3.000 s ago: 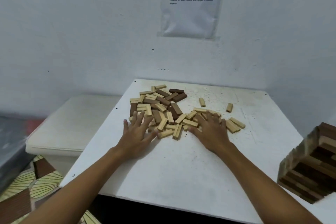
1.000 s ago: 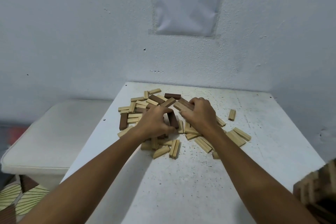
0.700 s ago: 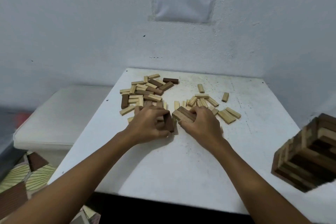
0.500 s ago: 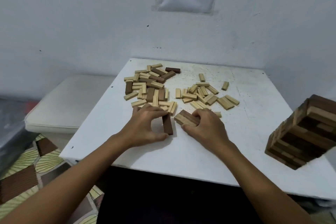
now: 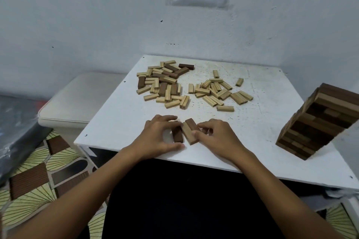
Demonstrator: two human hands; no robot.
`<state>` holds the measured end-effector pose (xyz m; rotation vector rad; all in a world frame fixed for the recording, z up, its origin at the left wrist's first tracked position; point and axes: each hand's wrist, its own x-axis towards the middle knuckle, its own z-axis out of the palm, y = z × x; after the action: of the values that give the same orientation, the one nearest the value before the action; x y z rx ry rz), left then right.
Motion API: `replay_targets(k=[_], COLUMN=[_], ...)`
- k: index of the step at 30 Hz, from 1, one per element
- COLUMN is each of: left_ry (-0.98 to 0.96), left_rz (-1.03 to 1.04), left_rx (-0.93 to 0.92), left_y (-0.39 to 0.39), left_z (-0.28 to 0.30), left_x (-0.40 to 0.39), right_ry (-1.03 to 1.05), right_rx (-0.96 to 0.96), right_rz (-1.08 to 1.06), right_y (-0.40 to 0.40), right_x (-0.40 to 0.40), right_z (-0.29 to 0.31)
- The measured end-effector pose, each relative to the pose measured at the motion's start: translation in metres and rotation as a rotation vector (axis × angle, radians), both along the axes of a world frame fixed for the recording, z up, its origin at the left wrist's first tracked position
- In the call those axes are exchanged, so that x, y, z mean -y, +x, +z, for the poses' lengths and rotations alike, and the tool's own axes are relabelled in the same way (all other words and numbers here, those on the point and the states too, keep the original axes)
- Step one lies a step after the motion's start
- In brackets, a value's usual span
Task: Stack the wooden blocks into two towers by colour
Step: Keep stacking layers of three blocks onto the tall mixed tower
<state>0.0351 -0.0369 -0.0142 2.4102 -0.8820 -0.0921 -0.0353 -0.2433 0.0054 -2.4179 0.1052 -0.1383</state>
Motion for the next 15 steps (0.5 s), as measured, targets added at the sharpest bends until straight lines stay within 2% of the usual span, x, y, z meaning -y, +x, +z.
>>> replay_targets(k=[5,9,15], left_ry=[0.012,-0.016,-0.101], left_rz=[0.007,0.017,-0.029], left_rx=[0.006,0.013,0.017], left_y=[-0.005,-0.003,0.003], left_z=[0.001,0.001,-0.001], left_x=[0.013,0.019,0.019], right_ry=[0.110,0.036,0.053], right_rx=[-0.057,-0.150,-0.089], right_rz=[0.160,0.295,0.248], right_y=[0.006,0.012,0.009], right_x=[0.020,0.027,0.024], right_z=[0.006,0.009,-0.001])
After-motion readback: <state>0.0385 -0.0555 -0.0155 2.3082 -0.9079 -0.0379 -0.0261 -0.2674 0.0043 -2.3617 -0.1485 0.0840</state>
